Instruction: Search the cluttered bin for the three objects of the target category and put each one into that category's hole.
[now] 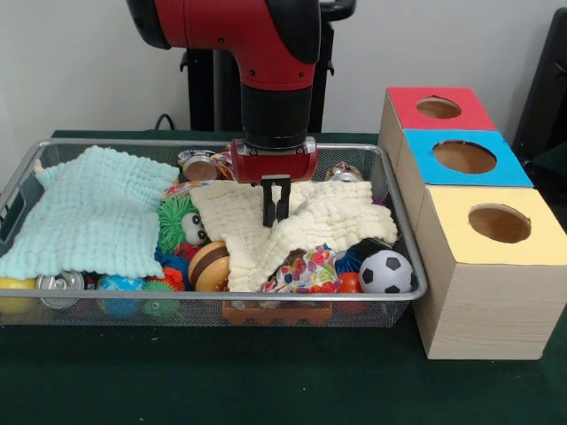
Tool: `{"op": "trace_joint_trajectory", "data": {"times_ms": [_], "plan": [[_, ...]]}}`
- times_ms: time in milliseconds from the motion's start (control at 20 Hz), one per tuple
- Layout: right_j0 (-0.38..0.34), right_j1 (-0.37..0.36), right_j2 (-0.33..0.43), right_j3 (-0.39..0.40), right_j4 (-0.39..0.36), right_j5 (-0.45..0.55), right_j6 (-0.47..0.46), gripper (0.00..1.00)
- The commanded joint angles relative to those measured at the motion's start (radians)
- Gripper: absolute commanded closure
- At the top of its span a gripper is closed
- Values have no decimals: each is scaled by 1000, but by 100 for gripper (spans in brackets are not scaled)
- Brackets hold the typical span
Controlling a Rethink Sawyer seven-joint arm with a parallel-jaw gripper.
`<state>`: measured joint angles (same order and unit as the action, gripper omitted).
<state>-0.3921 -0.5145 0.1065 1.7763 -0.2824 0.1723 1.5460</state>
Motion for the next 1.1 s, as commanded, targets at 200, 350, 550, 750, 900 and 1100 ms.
{"op": "trace_joint_trajectory", "data": {"times_ms": [200, 350, 550, 750, 900, 1100], "plan": [[-8, 140, 43, -18, -12, -61, 136, 100], [-7, 119, 39, -6, -10, -40, 134, 100], [-19, 80, 45, 19, -6, 9, 120, 100], [-35, 38, 56, 38, 2, 74, 97, 100], [-41, 7, 62, 47, 8, 117, 81, 100], [-48, -30, 69, 58, 13, 157, 67, 100]]}}
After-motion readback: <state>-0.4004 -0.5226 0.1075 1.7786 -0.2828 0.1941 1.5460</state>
